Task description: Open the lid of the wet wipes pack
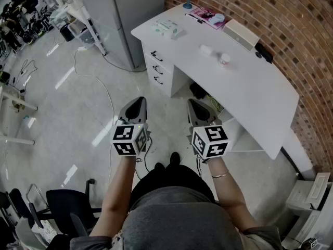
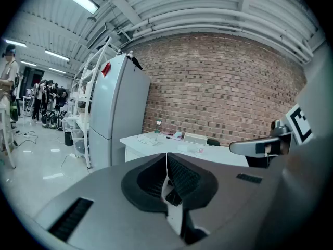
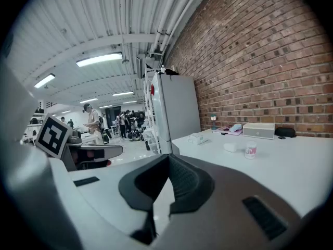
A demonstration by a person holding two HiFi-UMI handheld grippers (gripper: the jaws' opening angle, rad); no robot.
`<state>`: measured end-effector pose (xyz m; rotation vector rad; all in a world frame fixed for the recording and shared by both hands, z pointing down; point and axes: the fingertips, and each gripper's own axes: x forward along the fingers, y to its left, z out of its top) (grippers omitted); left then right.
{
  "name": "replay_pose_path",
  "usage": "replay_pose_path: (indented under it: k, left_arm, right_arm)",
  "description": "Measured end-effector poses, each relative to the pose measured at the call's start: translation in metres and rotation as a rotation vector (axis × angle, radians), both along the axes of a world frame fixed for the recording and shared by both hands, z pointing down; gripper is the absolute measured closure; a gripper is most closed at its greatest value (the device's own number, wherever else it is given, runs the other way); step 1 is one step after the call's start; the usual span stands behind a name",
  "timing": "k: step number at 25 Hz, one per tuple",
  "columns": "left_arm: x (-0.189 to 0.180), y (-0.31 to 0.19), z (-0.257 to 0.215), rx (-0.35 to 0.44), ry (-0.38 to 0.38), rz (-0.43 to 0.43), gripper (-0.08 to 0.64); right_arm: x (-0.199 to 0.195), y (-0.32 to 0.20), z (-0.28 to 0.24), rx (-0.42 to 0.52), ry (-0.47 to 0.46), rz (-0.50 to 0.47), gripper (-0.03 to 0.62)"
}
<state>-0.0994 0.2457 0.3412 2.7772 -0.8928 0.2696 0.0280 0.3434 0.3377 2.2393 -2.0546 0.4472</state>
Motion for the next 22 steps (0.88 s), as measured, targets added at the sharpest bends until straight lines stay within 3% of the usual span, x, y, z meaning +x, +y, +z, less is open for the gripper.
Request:
replay_pose_path:
  k: [7,17,22]
  left_arm:
    - [0.004,0.005,0.003,-0.022,-0.004,0.002,0.534]
    - [0.021,-0.002,0.009,-0.046,-0.003,0.02,0.508]
    - [0.032,-0.01,0.009,-0.045,-0.014,0.016,0.476]
  right_arm:
    - [0.007,0.005,0.01,-0.034,0.024,-0.001,0.588]
    - [0.046,0.001,0.009,-0.01,0.0,0.078,0.583]
    - [0.061,-0.006,0.008,-0.011,-0.013,0.069,0.535]
